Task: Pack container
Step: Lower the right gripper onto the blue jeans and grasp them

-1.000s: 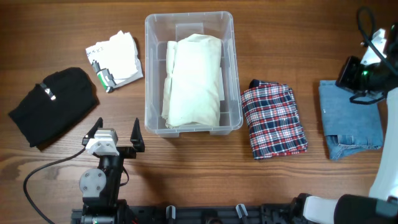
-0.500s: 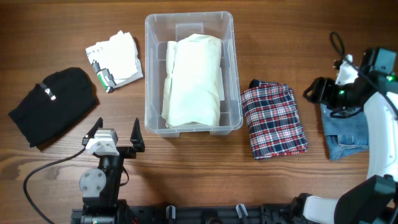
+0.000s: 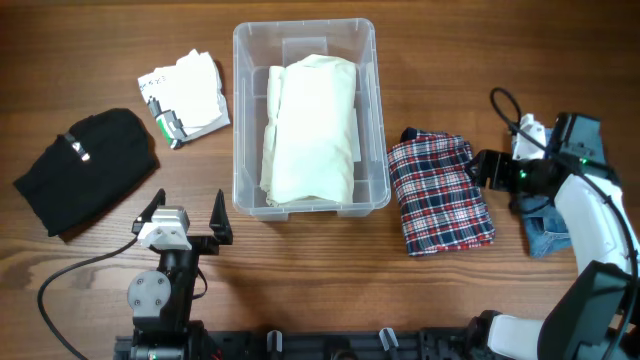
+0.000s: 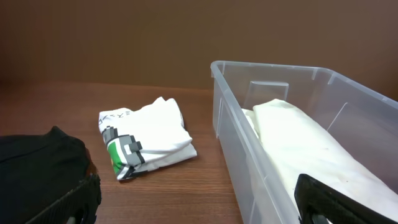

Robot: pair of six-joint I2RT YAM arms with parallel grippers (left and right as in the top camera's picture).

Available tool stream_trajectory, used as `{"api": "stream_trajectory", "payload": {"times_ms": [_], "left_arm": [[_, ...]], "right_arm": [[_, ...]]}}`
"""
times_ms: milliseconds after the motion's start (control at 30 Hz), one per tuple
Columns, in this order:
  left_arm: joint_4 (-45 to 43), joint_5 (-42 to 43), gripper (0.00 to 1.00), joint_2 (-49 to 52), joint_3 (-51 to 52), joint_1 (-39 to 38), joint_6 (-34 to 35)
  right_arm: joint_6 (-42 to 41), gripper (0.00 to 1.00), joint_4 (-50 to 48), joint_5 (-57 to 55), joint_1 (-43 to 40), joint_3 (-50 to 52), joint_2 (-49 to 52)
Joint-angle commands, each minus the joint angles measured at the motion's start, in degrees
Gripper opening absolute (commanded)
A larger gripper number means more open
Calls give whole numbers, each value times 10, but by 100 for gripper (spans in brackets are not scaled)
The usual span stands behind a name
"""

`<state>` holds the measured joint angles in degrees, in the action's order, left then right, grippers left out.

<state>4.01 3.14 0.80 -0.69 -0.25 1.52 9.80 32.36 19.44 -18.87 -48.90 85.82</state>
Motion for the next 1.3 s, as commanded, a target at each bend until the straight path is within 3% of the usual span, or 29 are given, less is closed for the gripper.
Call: {"api": "stream_trajectory", "payload": {"times_ms": [0,167,367,533,633,700,1000,1267], "left_arm": [[1,9,100,-2,4,-3,-11],[1,9,100,-2,4,-3,-11],[1,9,100,-2,4,-3,-11],[1,9,100,-2,4,-3,-11],[1,9,100,-2,4,-3,-11],[1,9,100,-2,4,-3,-11],[1,9,100,-2,4,-3,-11],[1,9,100,-2,4,-3,-11]], "right_arm": [[41,89,-33,35,-2,32,3],[46,89,-54,64,-2,35,3],[-2,82,-54,58,-2,4,1],[-85,75,-5,-45,-3,-53,-16],[-196,79,67,-192,-13,-96,-33],[-215,80,85,-226,-30,-106,-43],[-271,100,119,-121,-209,-105,-50],[-330,100,150,-145,-312,-85,-50]]}}
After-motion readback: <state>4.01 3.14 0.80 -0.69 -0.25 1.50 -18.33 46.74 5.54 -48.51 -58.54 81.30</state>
